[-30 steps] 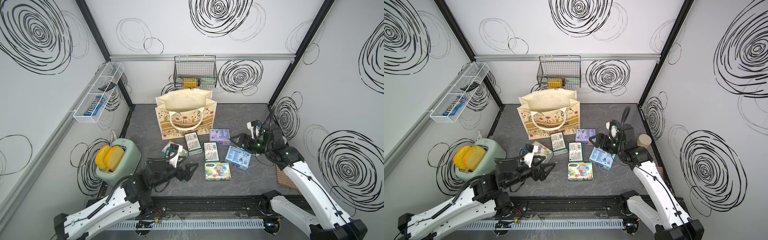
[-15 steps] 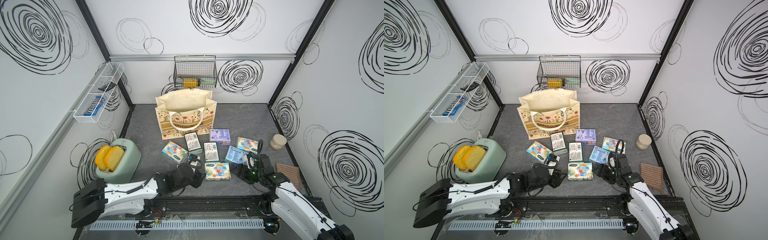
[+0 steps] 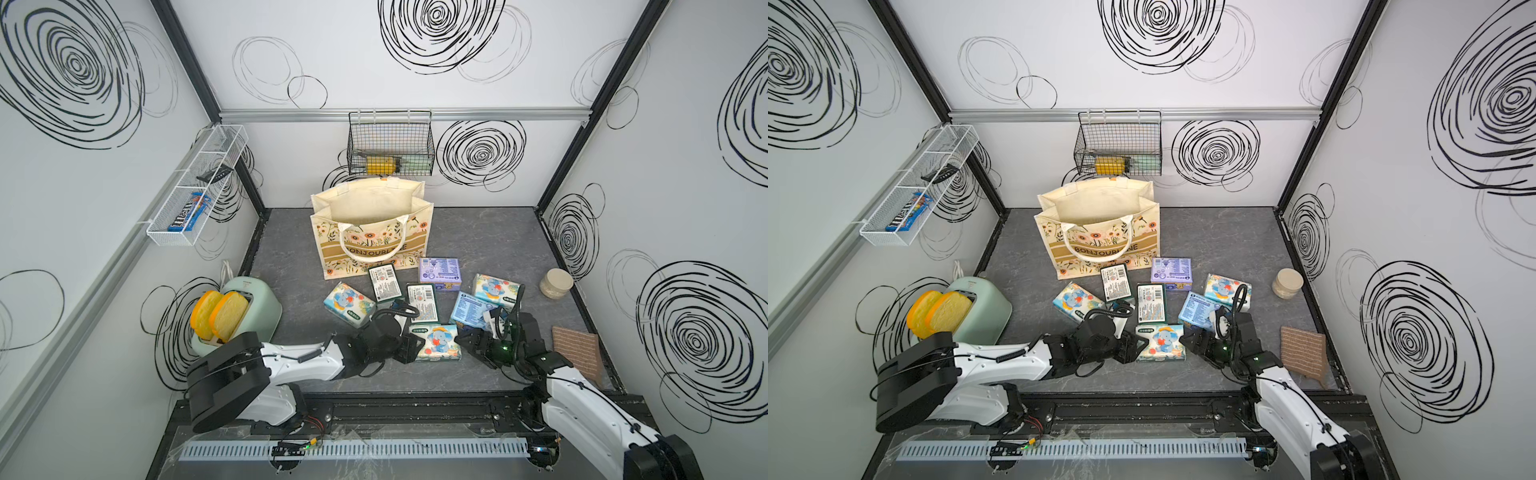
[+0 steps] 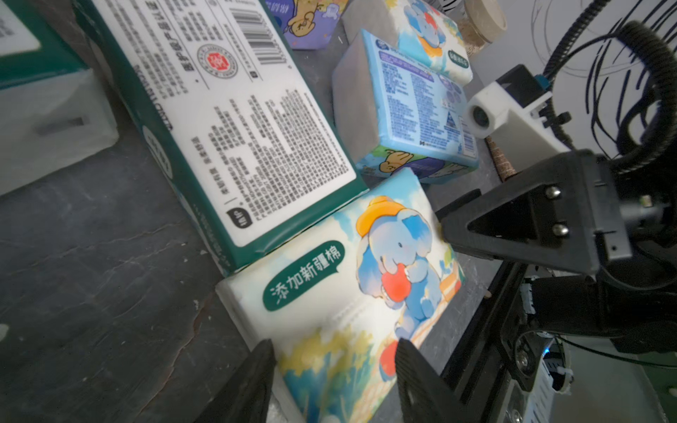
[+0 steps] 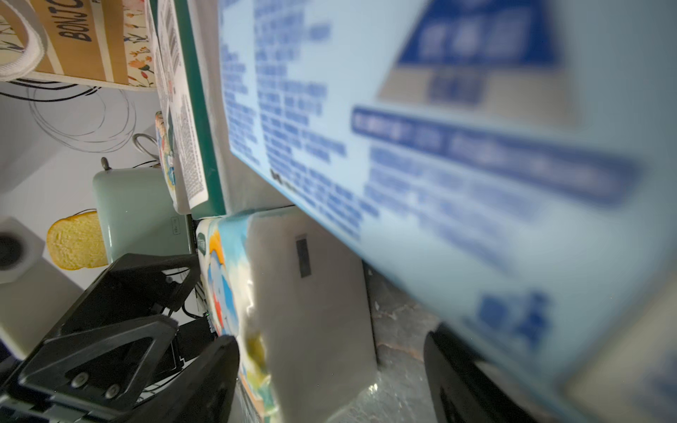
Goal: Put tissues into the canvas bag
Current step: Adjust the pack of facial tissues at the center of the board.
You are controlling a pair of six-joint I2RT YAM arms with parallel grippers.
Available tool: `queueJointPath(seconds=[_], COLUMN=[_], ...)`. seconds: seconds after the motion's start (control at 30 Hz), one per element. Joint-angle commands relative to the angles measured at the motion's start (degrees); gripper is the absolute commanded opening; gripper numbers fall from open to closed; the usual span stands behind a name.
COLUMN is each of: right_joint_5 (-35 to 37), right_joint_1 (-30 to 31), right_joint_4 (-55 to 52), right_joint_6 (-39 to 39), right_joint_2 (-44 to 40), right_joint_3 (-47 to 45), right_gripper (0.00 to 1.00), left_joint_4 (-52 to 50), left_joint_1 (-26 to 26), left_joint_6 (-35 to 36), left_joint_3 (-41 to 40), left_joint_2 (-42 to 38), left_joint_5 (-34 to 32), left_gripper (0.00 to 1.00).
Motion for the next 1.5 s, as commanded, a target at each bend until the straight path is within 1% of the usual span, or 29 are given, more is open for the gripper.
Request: queueJointPath(seconds=[0.0, 0.1, 0.27, 0.47, 0.73, 0.83, 0.97, 1.07, 1.17, 1.3, 1.37, 1.47], right_joint_5=[-3.87, -7.35, -15.41, -18.74, -23.82, -25.84, -25.47, -26.06, -25.6, -24.55, -24.36, -24.23], right_joint_1=[-0.59, -0.7, -0.7, -0.7, -0.22, -0.08, -0.13, 0.11, 0.42, 0.74, 0.95, 1.44], right_joint_4=[4.1, 6.49, 12.4, 15.3, 25.37, 27.53, 22.18, 19.37, 17.5, 18.09, 18.18, 18.18], right_joint_6=[1.05, 1.27, 1.18, -1.62, 1.54, 3.53, 4.5, 6.89, 8.79, 10.82, 11.13, 11.5], right_joint_2=[4.55, 8.08, 14.19, 21.33, 25.03, 23.24, 13.54, 6.58, 2.28, 0.35, 0.43, 0.67], right_joint_3=[-1.7, -1.62, -2.59, -2.66, -4.2, -4.42, -2.71, -0.82, 0.51, 0.32, 0.53, 1.36], right_gripper=[0.85, 0.86, 0.87, 0.87, 0.85, 0.83, 0.82, 0.81, 0.81, 0.8, 0.8, 0.8], left_joint_4=[4.06, 4.63, 6.25, 7.56, 9.91, 11.04, 12.64, 12.88, 13.13, 14.55, 17.91, 17.49], left_joint_1=[1.62, 2.74, 3.98, 4.06, 4.13, 4.1, 4.1, 3.94, 3.93, 3.71, 3.17, 1.91], left_joint_6=[0.06, 0.2, 0.19, 0.28, -0.24, -0.76, -1.61, -1.83, -2.09, -3.72, -5.16, -6.13], left_joint_3=[-0.7, -2.43, -5.15, -6.55, -7.83, -8.23, -9.04, -9.14, -9.22, -9.43, -9.83, -9.1], left_joint_2=[2.19, 3.71, 4.81, 6.52, 8.44, 9.24, 9.57, 9.23, 8.87, 8.67, 8.02, 6.66], left_joint_5=[1.8, 1.85, 2.21, 2.04, 2.99, 3.76, 4.22, 4.73, 5.06, 6.66, 7.06, 6.4], left_gripper=[0.56, 0.55, 0.53, 0.53, 0.53, 0.53, 0.53, 0.53, 0.54, 0.55, 0.54, 0.54])
